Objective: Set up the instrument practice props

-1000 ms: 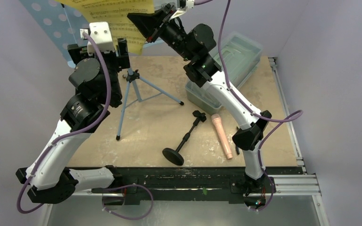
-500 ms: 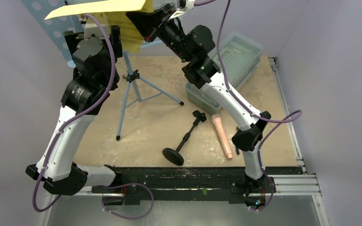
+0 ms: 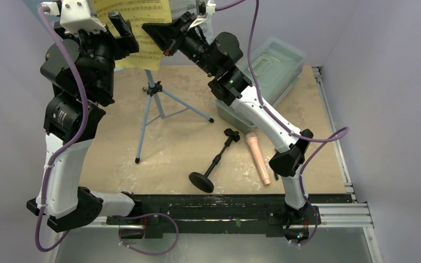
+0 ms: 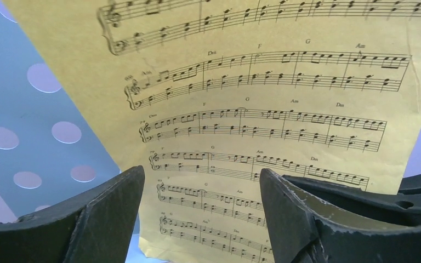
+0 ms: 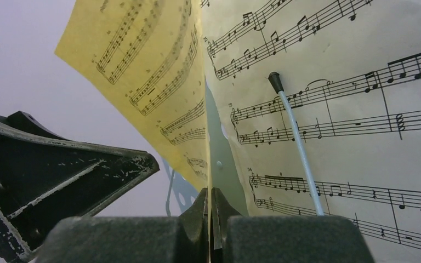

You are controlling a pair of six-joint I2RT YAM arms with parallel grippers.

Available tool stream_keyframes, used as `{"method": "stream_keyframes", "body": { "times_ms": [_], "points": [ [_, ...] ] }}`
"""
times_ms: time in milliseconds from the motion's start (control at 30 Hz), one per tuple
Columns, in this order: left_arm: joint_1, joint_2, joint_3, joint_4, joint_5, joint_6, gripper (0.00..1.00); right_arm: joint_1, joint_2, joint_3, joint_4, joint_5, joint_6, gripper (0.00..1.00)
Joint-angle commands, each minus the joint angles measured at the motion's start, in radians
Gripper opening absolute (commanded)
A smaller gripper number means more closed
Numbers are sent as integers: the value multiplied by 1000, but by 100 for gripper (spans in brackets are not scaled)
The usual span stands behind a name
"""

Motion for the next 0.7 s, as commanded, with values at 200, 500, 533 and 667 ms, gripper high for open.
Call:
{"method": "stream_keyframes", "body": {
  "times_ms": [200,500,533,667],
  "points": [
    [0,19,-36,294,-18,149,77,2,-39,-2,39,-15,-13,0],
    [-1,154,67,340,-22,272,81,2,-48,-15,61,-20,-14,0],
    [-1,150,74,324,-16,259,81,2,-49,-15,63,-23,-16,0],
    [-1,63,-9,310,23,193,85,1,-36,14,64,-16,-30,0]
  ]
}}
